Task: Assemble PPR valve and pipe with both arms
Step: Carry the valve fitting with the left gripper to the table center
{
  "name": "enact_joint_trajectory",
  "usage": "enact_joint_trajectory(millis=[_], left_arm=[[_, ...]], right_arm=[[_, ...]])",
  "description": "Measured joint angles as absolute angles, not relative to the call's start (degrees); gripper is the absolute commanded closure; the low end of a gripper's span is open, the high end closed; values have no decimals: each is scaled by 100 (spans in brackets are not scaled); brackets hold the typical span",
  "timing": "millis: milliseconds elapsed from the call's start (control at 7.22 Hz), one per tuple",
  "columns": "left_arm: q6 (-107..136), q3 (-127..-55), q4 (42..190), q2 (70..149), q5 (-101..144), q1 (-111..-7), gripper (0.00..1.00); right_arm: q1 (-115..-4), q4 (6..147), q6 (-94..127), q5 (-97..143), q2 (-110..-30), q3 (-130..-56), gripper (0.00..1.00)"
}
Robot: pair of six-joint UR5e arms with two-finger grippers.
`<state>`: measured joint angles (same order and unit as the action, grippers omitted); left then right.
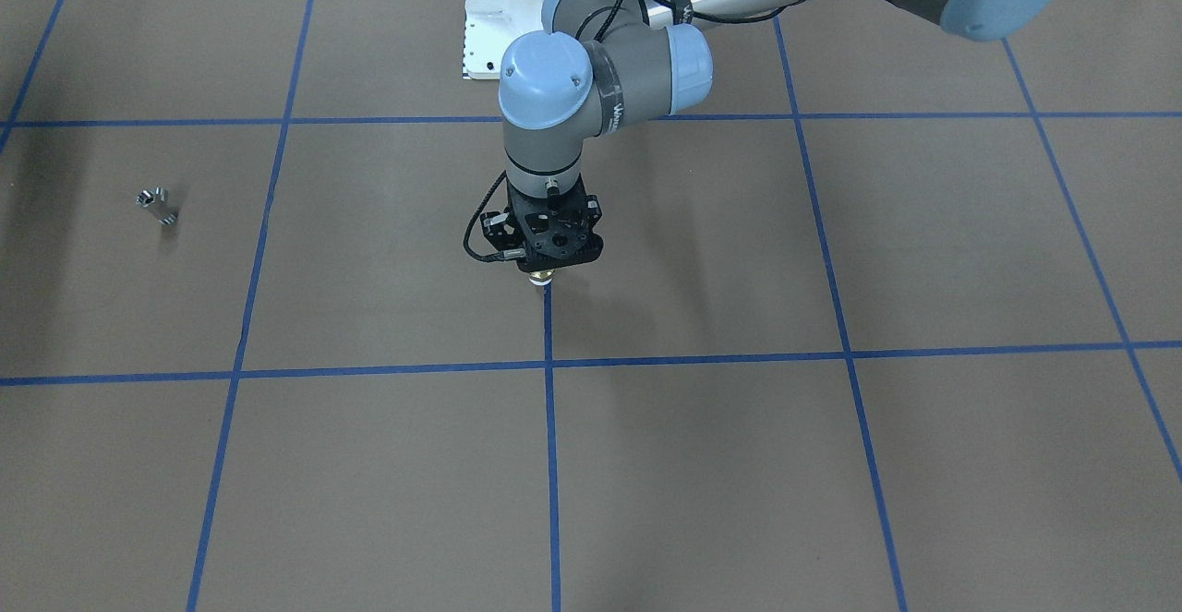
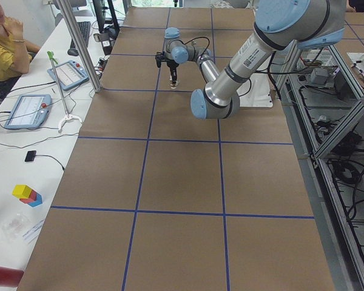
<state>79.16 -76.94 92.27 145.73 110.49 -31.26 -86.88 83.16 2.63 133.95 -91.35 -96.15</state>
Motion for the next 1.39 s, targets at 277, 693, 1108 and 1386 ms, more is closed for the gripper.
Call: enact_joint_trajectory(millis=[277,693,1108,1386], left_arm=[[7763,-7675,9228,14544,11004,-3104,79],[7640,-7659,9234,14529,10998,-3096,49],[7426,-7669,9272,14521,10869,-3083,23],[7363,-7769,9269,14512,10841,-3089,0]], right_arm=[[-8684,8322,264,13395,-9120,-9615,0],[-8684,8329,264,13395,-9109,-9615,0],[-8684,8332,264,13395,-9107,-9615,0],[-8670,8337,266,13395,-9103,-9615,0]])
